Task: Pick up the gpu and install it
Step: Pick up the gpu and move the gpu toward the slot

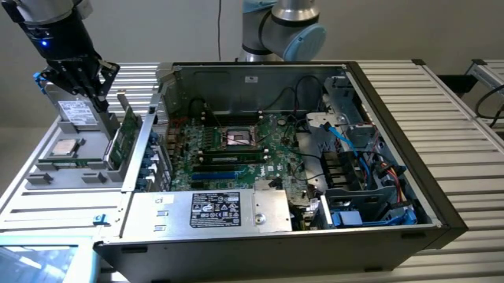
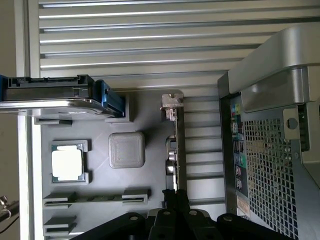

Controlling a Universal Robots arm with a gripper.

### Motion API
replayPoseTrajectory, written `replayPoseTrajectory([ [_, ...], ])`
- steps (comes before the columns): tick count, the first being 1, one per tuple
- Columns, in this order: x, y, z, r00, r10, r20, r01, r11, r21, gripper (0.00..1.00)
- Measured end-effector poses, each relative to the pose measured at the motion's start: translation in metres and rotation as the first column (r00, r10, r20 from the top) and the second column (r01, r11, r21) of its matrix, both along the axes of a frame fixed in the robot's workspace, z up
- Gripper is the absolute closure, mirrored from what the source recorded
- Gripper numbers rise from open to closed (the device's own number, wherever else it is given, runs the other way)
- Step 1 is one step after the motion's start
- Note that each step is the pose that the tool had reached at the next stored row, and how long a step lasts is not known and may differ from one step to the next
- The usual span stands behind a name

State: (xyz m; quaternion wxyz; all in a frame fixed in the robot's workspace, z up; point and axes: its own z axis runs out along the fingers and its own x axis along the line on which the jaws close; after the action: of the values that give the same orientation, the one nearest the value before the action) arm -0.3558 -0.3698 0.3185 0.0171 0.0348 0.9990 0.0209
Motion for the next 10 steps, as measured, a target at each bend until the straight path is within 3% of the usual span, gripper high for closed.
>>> replayPoseTrajectory([
  [2,0.0000,0.0000,0.0000,1.0000,0.000,0.0000,0.000,1.0000,0.0001,0.87],
  [5,0.0000,0.0000,0.0000,1.0000,0.000,0.0000,0.000,1.0000,0.0000,0.75],
  [6,0.0000,0.0000,0.0000,1.0000,0.000,0.0000,0.000,1.0000,0.0000,0.75],
  [9,0.0000,0.0000,0.0000,1.0000,0.000,0.0000,0.000,1.0000,0.0000,0.56],
  [10,-0.0001,-0.0002,-0.0002,1.0000,0.000,0.0000,0.000,1.0000,0.0001,0.56],
])
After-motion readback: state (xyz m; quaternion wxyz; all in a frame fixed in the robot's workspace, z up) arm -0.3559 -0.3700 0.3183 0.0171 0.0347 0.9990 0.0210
